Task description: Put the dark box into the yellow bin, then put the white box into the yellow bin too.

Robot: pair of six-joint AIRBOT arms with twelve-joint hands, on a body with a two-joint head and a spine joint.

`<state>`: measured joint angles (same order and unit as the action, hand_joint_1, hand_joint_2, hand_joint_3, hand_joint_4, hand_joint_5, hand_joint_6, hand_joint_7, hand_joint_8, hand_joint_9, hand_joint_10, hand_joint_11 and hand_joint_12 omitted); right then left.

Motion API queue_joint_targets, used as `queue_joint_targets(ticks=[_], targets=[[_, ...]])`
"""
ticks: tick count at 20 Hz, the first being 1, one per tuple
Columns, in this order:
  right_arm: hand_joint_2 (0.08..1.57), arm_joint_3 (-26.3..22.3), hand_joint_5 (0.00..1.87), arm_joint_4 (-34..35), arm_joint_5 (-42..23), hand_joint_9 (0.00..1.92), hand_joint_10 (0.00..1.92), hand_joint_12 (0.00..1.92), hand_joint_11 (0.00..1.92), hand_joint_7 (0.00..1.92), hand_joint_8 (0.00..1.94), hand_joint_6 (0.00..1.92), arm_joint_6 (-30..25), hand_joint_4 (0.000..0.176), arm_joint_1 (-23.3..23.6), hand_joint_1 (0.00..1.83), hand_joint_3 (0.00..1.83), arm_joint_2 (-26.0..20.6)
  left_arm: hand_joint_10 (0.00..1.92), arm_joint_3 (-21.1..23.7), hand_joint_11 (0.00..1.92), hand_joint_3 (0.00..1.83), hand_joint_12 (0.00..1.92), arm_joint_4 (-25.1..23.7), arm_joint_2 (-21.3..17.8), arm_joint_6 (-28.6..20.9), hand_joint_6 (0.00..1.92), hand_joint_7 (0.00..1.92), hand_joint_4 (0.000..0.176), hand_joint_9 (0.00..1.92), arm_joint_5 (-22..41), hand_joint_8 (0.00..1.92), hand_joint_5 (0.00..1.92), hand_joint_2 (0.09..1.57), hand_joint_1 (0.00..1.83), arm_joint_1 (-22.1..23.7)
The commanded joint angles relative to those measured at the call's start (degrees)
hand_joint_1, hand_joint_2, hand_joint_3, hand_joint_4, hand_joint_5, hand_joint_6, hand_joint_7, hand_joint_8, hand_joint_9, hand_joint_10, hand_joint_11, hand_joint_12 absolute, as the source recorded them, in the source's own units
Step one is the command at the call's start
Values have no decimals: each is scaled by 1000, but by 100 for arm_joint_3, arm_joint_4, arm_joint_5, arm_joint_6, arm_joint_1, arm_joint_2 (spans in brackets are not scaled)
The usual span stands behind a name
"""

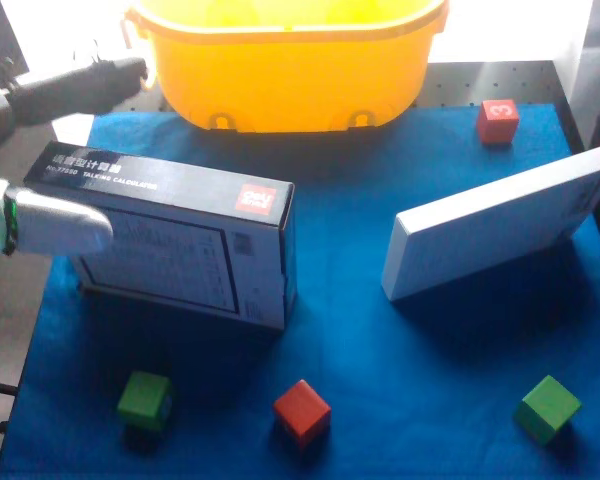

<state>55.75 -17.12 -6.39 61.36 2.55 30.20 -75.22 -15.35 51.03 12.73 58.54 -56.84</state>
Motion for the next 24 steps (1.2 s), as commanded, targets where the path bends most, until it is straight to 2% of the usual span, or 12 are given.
queue_joint_targets(ticks=[1, 3, 6, 11, 12, 13, 14, 15, 17, 19, 21, 24], targets=[[1107, -24, 361, 38, -678, 323, 2, 286, 119, 372, 8, 6, 1, 0, 45, 214, 0, -3, 1, -85, 74, 0, 460, 245, 78, -139, 0, 117, 0, 168, 446, 0, 0, 768, 378, 33], [1145, -24, 421, 39, -678, 341, 1, 403, 28, 372, 3, 2, 1, 0, 42, 238, 0, -3, 0, -247, 59, 0, 449, 143, 225, -353, 0, 116, 0, 157, 317, 0, 0, 756, 353, 34], [1185, -27, 396, 39, -678, 399, 8, 518, 0, 440, 5, 0, 1, 0, 39, 193, 2, -3, 5, -318, 27, 5, 542, 103, 314, -368, 2, 197, 0, 214, 185, 2, 106, 842, 537, 34], [1161, -30, 401, 39, -678, 425, 0, 629, 0, 501, 0, 0, 1, 0, 38, 211, 0, -4, 37, -386, 316, 1, 755, 89, 428, -368, 21, 658, 0, 669, 144, 17, 638, 840, 1272, 35], [1134, -30, 397, 39, -678, 413, 0, 606, 0, 506, 1, 0, 1, 0, 38, 191, 0, -4, 176, -415, 534, 1, 1089, 89, 466, -368, 56, 878, 0, 949, 128, 68, 810, 887, 1291, 35], [1141, -30, 387, 39, -678, 409, 0, 605, 0, 506, 0, 0, 1, 0, 38, 173, 0, -4, 260, -436, 697, 8, 1165, 89, 494, -368, 64, 1118, 0, 1077, 104, 556, 926, 980, 1371, 36], [1149, -30, 373, 39, -678, 397, 0, 605, 0, 498, 0, 0, 1, 0, 38, 151, 2, -5, 901, -449, 788, 2, 1266, 92, 514, -369, 710, 1124, 0, 1028, 91, 671, 984, 1045, 1390, 36], [1144, -30, 369, 39, -678, 387, 0, 597, 0, 493, 0, 0, 1, 0, 38, 160, 0, -5, 1108, -462, 824, 3, 1269, 106, 526, -369, 886, 1001, 0, 956, 87, 828, 1020, 1083, 1383, 36], [1120, -28, 373, 39, -678, 395, 2, 620, 0, 498, 1, 1, 1, 7, 38, 185, 0, -5, 1146, -479, 793, 0, 1201, 145, 535, -369, 1025, 1018, 0, 944, 105, 750, 987, 1093, 1381, 36], [1105, -30, 377, 39, -679, 394, 1, 623, 0, 510, 5, 2, 1, 31, 38, 184, 0, -5, 1164, -483, 810, 0, 1211, 195, 531, -369, 979, 1026, 0, 952, 159, 751, 994, 1090, 1383, 36], [1131, -30, 356, 39, -678, 395, 2, 602, 0, 461, 0, 0, 1, 0, 38, 197, 6, -5, 1174, -484, 800, 0, 1209, 282, 499, -369, 982, 1051, 0, 946, 250, 722, 984, 1089, 1383, 36], [1130, -32, 363, 39, -678, 368, 4, 443, 0, 506, 7, 0, 1, 15, 38, 214, 1, -5, 1043, -359, 901, 0, 1198, 534, 342, -366, 729, 1086, 0, 1057, 657, 767, 1047, 1057, 1395, 34]])
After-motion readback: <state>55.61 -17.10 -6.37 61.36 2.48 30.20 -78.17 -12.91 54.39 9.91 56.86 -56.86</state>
